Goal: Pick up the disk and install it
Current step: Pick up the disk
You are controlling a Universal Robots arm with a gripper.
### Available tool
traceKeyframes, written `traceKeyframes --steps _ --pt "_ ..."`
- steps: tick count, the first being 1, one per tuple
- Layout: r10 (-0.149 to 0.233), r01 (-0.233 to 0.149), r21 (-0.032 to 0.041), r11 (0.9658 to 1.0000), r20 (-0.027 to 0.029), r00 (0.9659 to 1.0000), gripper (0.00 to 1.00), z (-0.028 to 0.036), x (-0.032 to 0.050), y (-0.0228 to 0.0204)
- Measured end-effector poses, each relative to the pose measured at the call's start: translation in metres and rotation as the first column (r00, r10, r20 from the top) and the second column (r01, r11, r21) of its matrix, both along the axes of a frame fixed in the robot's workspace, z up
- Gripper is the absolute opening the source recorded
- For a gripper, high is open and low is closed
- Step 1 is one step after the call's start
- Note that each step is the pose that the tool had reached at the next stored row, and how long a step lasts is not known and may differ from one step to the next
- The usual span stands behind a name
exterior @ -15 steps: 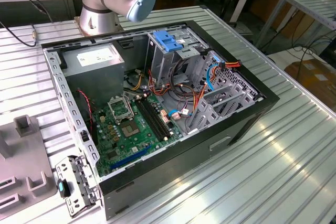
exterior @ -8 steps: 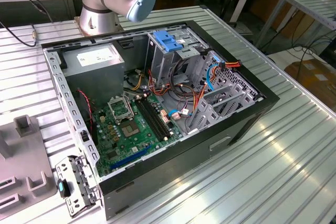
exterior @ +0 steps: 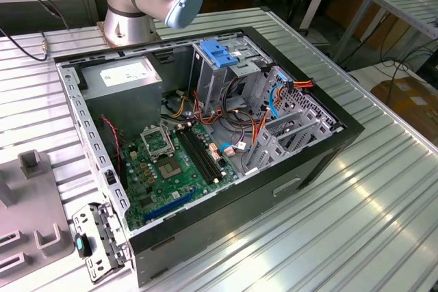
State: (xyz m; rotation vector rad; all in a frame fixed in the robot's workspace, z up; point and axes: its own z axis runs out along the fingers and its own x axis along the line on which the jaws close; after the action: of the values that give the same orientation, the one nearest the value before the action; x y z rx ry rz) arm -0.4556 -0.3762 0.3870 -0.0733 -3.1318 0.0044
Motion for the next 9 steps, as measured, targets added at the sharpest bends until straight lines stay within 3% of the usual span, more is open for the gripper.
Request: traceKeyframes --steps 9 --pt "0.05 -0.05 0.0 0.9987 0.0 0.9987 0.11 0.0 0.0 0.0"
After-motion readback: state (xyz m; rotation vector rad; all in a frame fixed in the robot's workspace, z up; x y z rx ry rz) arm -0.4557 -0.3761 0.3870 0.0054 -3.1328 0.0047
